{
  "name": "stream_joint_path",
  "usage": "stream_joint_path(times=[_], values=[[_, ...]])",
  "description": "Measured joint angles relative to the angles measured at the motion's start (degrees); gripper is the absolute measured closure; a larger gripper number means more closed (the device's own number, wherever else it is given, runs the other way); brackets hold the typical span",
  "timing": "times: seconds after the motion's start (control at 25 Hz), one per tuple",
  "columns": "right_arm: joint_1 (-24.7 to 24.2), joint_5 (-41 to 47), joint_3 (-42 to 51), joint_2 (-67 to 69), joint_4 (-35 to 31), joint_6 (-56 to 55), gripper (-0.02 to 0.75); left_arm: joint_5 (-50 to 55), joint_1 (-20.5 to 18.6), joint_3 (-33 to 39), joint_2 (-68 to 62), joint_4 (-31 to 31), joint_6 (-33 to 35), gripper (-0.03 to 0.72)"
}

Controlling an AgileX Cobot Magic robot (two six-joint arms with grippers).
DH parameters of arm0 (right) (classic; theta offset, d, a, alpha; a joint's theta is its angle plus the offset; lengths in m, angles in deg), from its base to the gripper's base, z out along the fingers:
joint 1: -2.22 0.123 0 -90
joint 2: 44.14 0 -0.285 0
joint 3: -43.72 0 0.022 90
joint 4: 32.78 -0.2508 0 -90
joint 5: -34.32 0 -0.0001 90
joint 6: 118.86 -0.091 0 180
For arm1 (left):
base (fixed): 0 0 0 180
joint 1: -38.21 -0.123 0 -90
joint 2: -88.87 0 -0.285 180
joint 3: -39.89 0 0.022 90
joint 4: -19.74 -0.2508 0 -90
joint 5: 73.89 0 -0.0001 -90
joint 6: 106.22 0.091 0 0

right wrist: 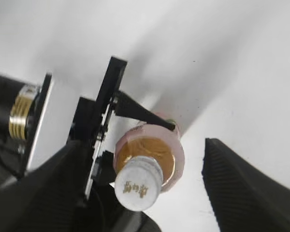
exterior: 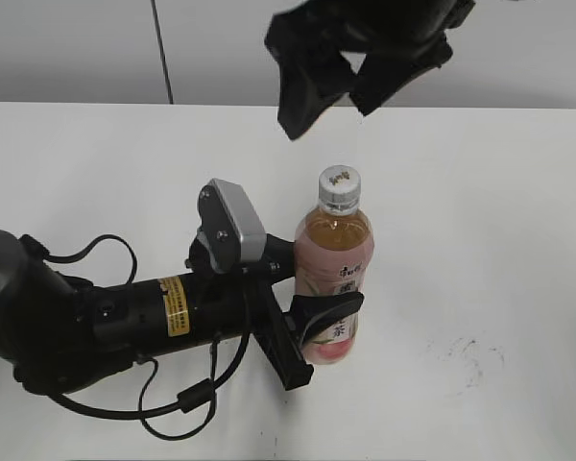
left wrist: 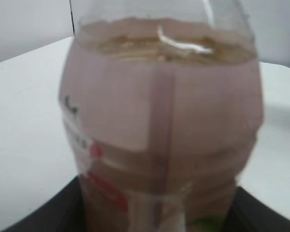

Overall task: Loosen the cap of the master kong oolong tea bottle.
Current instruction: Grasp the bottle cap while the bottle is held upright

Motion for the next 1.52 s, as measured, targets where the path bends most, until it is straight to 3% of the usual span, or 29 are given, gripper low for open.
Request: stream_joint_path(times=[0.16, 0.64, 0.76, 0.92, 1.04, 1.24, 1.52], values=[[0.0, 0.0, -1.2, -0.2, 1.1, -13.6, 0.161, 0.0, 0.0, 0.0, 0.0, 0.0, 0.0, 0.314], [0.0, 0.0, 9.1, -0.2, -1.1, -17.2, 0.174, 0.0, 0.0, 0.0, 0.0, 0.0, 0.0, 0.314], [0.0, 0.0, 9.1, -0.2, -1.3, -17.2, 0.253, 0.0, 0.0, 0.0, 0.0, 0.0, 0.0, 0.314], [0.1, -0.1, 9.1, -0.2, -1.8, -16.7, 0.456, 0.0, 0.0, 0.0, 0.0, 0.0, 0.0, 0.314], [0.1, -0.1, 9.1, -0.2, -1.8, -13.2, 0.456, 0.1, 0.0, 0.0, 0.0, 0.0, 0.0, 0.314], [0.1, -0.1, 9.1, -0.2, -1.8, 3.3, 0.456, 0.1, 0.0, 0.0, 0.0, 0.0, 0.0, 0.314], [0.1, -0.3, 9.1, -0.4, -1.2, 51.8, 0.456, 0.0, 0.0, 0.0, 0.0, 0.0, 0.0, 0.314]])
